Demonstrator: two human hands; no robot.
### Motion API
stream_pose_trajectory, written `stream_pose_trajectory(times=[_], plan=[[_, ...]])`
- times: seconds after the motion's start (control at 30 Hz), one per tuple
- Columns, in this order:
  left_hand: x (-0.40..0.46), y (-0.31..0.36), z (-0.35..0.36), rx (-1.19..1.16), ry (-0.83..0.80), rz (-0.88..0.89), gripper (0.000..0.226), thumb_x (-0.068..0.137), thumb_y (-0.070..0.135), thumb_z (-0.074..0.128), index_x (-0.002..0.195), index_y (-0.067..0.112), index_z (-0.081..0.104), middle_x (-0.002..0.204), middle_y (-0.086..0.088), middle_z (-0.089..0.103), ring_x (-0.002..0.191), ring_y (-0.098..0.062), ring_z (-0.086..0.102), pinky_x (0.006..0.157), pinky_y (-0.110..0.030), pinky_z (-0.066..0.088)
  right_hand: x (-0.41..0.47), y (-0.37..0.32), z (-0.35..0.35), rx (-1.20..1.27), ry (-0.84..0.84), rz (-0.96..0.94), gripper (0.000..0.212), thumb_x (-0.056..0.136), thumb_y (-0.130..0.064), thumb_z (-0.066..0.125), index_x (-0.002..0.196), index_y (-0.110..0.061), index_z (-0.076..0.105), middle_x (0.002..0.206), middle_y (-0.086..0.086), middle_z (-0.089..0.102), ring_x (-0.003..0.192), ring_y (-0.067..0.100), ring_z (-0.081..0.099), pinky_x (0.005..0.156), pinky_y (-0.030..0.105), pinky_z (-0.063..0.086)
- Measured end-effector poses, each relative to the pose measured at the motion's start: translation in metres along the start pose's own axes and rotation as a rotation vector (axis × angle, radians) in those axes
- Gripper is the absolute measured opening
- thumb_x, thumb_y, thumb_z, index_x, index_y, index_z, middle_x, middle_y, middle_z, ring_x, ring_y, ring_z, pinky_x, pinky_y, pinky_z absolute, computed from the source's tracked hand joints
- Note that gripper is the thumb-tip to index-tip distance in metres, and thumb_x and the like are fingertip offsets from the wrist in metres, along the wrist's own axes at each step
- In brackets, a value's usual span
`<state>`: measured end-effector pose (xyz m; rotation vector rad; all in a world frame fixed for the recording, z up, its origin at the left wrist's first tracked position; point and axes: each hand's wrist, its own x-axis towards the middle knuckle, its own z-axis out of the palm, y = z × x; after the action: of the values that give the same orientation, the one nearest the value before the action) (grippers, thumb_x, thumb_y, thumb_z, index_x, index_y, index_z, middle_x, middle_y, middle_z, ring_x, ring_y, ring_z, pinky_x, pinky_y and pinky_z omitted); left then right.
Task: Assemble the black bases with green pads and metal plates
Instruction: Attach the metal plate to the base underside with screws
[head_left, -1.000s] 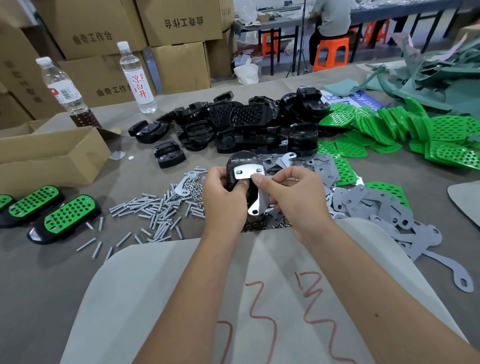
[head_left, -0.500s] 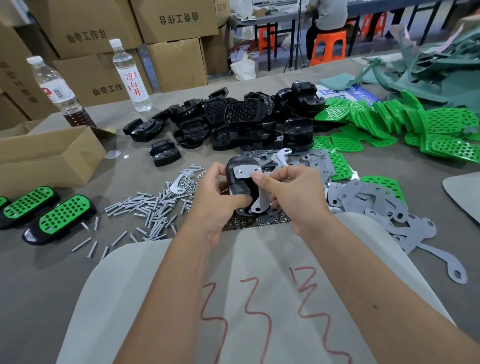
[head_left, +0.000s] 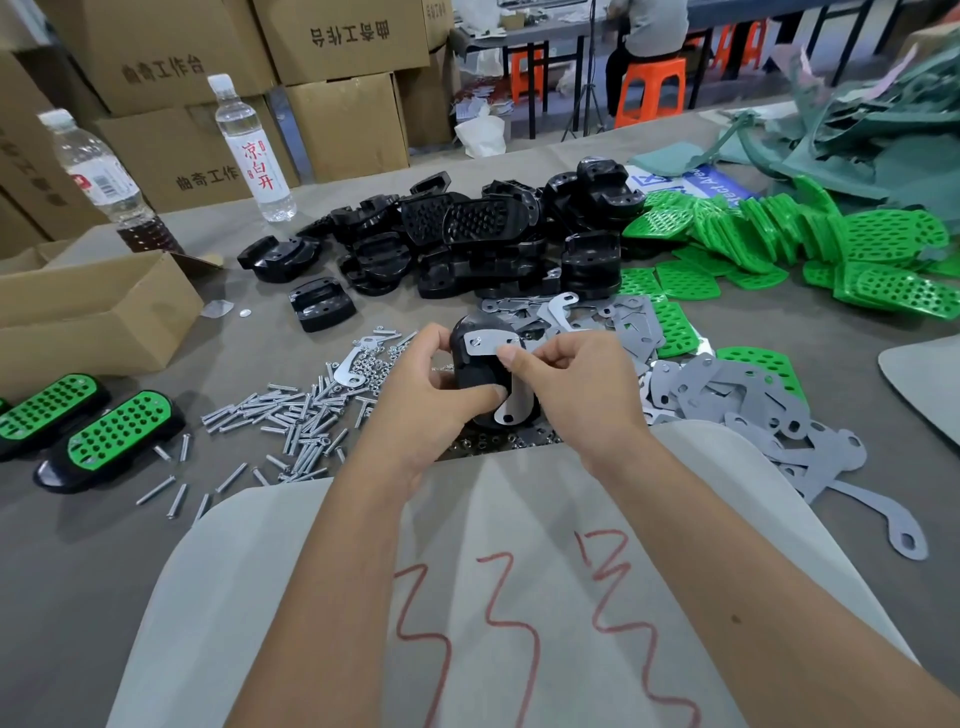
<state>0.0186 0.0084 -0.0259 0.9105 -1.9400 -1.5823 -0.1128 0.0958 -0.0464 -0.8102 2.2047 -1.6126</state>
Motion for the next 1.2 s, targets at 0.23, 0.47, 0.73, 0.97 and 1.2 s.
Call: stream_pose_trajectory(times=[0.23,0.47,0.73,0.97,1.2], plan=[[-0.003,0.005,-0.001,-0.013,-0.01,-0.013,0.024,0.092,0.013,0.071,0.108,0.029,0.064,0.085,-0.008,0.079,0.076,-0.027,0.076,0.077,-0.042,0.06,-0.005,-0.001,0.0,-0.078,-0.045,-0.046,0.05,0.096,-0.047,0.068,0.058,-0.016,0.07,0.046,-0.007,0.061,0.039,0.006,0.045,0.057,0.028,0.035],[-0.005,0.01,0.006,-0.105,-0.024,0.03,0.037,0.095,0.011,0.069,0.12,0.038,0.067,0.092,-0.004,0.08,0.085,-0.017,0.077,0.081,-0.036,0.064,-0.004,-0.002,0.002,0.17,-0.012,-0.047,0.049,0.098,-0.044,0.068,0.064,-0.009,0.065,0.052,-0.002,0.065,0.042,0.006,0.047,0.053,0.025,0.038],[-0.004,0.009,0.006,-0.215,-0.047,0.023,0.048,0.095,-0.002,0.068,0.131,0.029,0.067,0.104,-0.02,0.077,0.086,-0.028,0.077,0.074,-0.039,0.065,-0.001,0.0,0.004,0.236,0.0,-0.043,0.045,0.096,-0.044,0.07,0.063,-0.015,0.062,0.056,0.001,0.068,0.044,0.015,0.052,0.055,0.034,0.047],[-0.002,0.005,0.013,-0.22,-0.051,0.034,0.033,0.097,-0.001,0.067,0.121,0.021,0.069,0.096,-0.01,0.08,0.085,-0.031,0.079,0.068,-0.035,0.063,0.001,0.004,0.006,0.231,0.092,-0.054,0.045,0.098,-0.043,0.069,0.066,-0.013,0.061,0.049,-0.015,0.048,0.048,0.007,0.04,0.053,0.024,0.035],[-0.002,0.005,0.019,-0.319,0.048,-0.067,0.018,0.093,0.001,0.073,0.105,-0.01,0.066,0.09,-0.018,0.078,0.077,-0.027,0.078,0.064,-0.032,0.063,0.002,0.006,0.004,0.192,0.118,-0.036,0.055,0.095,-0.044,0.071,0.052,-0.014,0.054,0.042,-0.012,0.044,0.042,0.007,0.036,0.052,0.025,0.031]])
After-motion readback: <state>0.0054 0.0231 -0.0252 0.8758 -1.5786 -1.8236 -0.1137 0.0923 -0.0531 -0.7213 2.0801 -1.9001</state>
